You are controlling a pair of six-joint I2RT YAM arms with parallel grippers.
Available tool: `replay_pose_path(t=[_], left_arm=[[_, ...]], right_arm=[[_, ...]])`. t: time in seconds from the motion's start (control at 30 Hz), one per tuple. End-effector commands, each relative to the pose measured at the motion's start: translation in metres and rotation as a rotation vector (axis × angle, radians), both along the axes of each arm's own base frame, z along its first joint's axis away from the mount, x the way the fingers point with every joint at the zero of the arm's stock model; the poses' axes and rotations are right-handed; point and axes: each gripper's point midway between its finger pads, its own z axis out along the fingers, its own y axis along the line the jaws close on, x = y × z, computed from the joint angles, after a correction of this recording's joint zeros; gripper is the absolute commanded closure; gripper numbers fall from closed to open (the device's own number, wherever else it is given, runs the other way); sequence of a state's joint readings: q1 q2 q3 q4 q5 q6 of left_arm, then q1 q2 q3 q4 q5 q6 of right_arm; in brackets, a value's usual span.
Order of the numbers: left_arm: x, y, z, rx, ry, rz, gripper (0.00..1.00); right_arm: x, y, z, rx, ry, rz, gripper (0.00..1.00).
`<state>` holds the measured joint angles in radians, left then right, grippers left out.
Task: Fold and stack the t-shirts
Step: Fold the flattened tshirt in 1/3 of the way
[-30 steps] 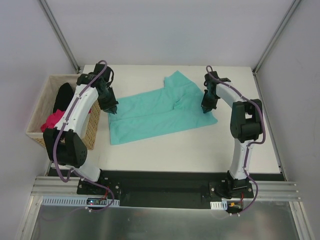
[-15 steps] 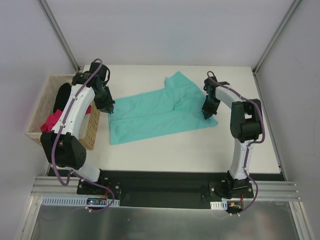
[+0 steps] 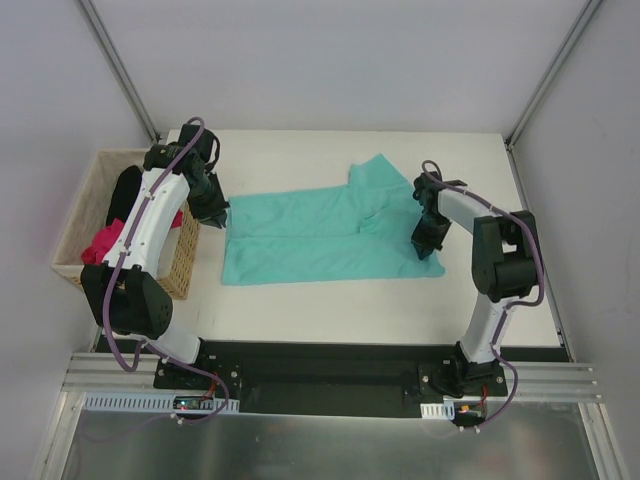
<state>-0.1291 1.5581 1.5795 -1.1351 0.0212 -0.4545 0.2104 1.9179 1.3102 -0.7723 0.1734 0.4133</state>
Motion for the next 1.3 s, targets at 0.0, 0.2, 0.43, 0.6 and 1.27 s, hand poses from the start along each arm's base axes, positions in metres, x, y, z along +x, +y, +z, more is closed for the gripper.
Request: replay_pose_path(t=[0.0,0.2,0.43,0.6,1.27], left_arm=[[-0.009,0.006,0.012,0.010,-0.020,-0.003,0.90],[-0.015,0.006,0.007,0.008,-0.006,-0.008,0.89],[-0.013,0.005,0.005,0.004,0.002,-0.021,0.89],[-0.008,0.002,0.003,-0.005,0.013,-0.035,0.90],[0.009,0.002,-0.031,0.015,0.080,-0.085,0.90]], right_arm=[[-0.029,-0.011,0.003,-0.042,0.028,-0.029,0.99],[-0.054,-0.015,-0.003,-0.050,0.055,-0.035,0.99],[-0.084,-0.015,-0.011,-0.050,0.075,-0.041,0.99],[-0.097,-0.009,-0.011,-0.060,0.077,-0.026,0.99],[-0.041,0.031,0.152,-0.234,-0.438,0.180,0.61]])
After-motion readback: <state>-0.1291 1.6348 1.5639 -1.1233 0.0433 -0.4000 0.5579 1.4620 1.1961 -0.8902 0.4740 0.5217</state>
